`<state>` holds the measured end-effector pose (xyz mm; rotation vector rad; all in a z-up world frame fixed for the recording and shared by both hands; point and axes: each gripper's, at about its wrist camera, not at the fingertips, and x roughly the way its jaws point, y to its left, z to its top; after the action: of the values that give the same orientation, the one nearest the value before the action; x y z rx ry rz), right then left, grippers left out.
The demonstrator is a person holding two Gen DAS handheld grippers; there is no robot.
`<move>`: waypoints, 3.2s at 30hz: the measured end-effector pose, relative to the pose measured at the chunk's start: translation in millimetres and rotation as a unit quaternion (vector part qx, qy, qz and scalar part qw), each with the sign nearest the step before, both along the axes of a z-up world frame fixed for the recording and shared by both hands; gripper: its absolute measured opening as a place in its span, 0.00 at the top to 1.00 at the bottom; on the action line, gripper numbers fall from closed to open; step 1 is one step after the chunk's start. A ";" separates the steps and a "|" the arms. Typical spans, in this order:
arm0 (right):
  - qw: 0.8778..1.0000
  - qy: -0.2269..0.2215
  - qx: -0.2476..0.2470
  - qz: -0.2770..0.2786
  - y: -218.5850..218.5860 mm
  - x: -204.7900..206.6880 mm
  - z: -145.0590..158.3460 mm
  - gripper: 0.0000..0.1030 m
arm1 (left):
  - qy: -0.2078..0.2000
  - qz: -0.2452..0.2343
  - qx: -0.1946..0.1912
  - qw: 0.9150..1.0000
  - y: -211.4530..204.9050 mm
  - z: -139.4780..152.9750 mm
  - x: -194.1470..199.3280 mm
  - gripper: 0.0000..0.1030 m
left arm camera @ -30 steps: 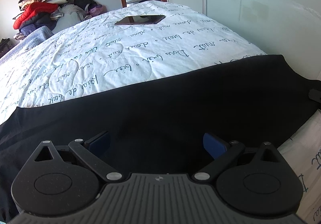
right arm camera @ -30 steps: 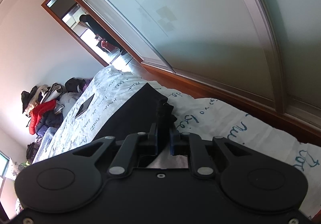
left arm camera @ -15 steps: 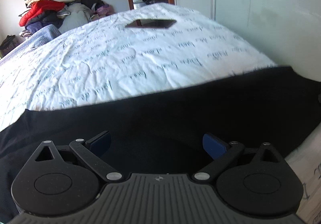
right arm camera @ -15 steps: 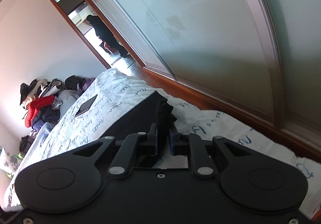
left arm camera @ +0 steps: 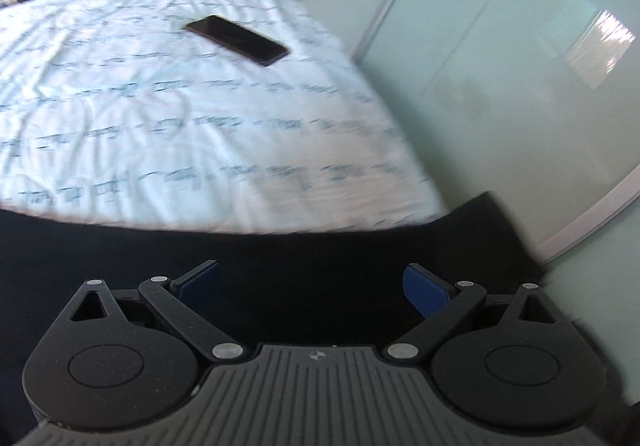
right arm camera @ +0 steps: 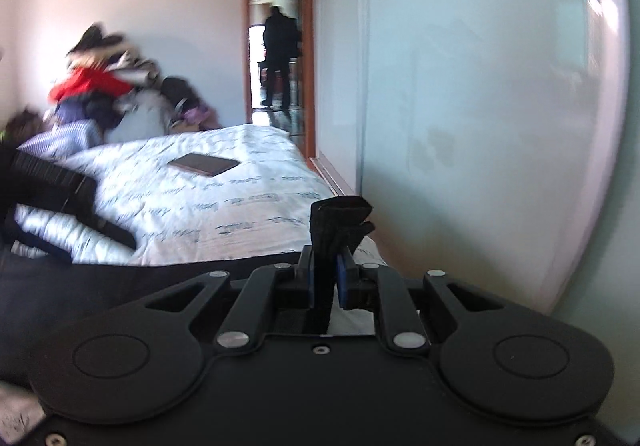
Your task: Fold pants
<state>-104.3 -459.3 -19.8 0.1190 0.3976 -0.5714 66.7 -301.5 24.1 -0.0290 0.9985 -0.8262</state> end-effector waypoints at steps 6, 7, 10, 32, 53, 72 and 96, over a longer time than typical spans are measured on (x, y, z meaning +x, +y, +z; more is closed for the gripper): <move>0.997 0.019 -0.034 0.062 25.6 18.5 6.8 0.88 | 0.033 -0.016 -0.068 0.997 -16.6 9.6 1.5 0.04; 0.997 0.018 -0.033 0.074 28.9 20.2 8.4 0.88 | 0.039 -0.020 -0.069 0.997 -21.0 8.5 3.0 0.04; 0.993 0.010 -0.041 0.108 38.0 20.7 13.1 0.88 | 0.060 -0.030 -0.060 0.996 -32.4 0.8 8.5 0.06; 0.944 -0.023 0.072 0.321 104.0 76.7 4.4 0.88 | -0.111 0.046 0.097 0.988 88.0 -8.2 21.4 0.92; 0.949 0.009 0.108 0.296 69.8 82.8 13.9 0.76 | -0.123 0.176 0.159 0.964 165.7 -13.0 50.8 0.49; 0.953 0.152 0.042 0.259 52.6 100.4 -28.3 0.76 | -0.114 0.032 0.232 0.965 123.2 -55.0 13.6 0.38; 0.960 0.133 0.032 0.244 89.8 93.6 -22.4 0.49 | -0.130 0.115 0.242 0.955 152.4 -32.2 -5.8 0.31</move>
<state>-10.7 -369.5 -42.2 0.0019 0.6836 -0.0843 60.9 -149.0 -8.1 0.3687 0.9041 -0.3445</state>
